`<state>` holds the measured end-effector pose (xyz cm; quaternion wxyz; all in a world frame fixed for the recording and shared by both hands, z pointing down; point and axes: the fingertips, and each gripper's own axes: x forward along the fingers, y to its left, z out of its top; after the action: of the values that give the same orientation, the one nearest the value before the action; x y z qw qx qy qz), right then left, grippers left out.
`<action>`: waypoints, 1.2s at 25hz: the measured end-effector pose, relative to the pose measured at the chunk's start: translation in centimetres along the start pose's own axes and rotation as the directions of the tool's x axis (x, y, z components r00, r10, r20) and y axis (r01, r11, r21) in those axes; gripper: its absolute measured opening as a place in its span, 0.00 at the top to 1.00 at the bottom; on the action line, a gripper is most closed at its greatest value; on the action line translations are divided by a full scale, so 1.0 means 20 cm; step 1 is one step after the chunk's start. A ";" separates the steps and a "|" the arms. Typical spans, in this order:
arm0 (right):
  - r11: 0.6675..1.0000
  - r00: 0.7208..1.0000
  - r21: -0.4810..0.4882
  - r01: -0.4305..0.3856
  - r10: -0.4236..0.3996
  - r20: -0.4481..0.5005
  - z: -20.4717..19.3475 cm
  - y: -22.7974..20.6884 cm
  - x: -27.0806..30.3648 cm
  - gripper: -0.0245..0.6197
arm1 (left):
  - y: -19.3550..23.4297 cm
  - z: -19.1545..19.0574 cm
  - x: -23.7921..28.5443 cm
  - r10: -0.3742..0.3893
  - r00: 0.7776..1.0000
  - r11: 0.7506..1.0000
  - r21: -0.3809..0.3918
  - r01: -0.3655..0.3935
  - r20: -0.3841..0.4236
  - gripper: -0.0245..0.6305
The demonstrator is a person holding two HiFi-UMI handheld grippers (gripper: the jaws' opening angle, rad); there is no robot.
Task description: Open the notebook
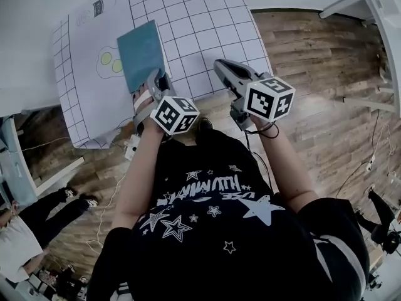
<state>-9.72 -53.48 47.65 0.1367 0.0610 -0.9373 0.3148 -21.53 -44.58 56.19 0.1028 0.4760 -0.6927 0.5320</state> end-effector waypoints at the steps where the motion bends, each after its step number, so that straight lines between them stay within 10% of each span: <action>1: 1.000 1.000 -0.002 0.007 -0.007 0.005 0.01 0.01 0.00 0.94 | 0.04 0.01 -0.03 0.005 1.000 0.999 -0.035 -0.004 0.021 0.88; 8: 1.000 1.000 -0.022 0.021 -0.021 0.016 0.02 0.17 0.10 0.94 | 0.34 -0.06 -0.25 0.004 0.982 0.942 -0.331 0.060 0.190 0.89; 17: 0.998 1.000 -0.062 -0.006 0.006 -0.002 0.00 0.49 0.39 0.94 | 0.70 -0.50 -0.34 0.046 0.965 0.724 -0.674 0.146 0.258 0.88; 23: 0.996 0.999 -0.094 -0.009 0.004 -0.047 -0.06 0.68 0.55 0.94 | 0.71 -0.87 -0.24 -0.080 0.963 0.551 -0.794 0.257 0.257 0.84; 30: 0.992 0.995 -0.122 0.024 -0.035 -0.090 -0.13 0.82 0.68 0.94 | 0.65 -1.11 -0.09 -0.171 0.974 0.627 -0.746 0.224 0.149 0.68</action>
<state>-25.43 -39.30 44.14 0.1879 0.0520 -0.9463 0.2578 -38.69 -25.35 55.79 0.3279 0.4790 -0.7976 0.1639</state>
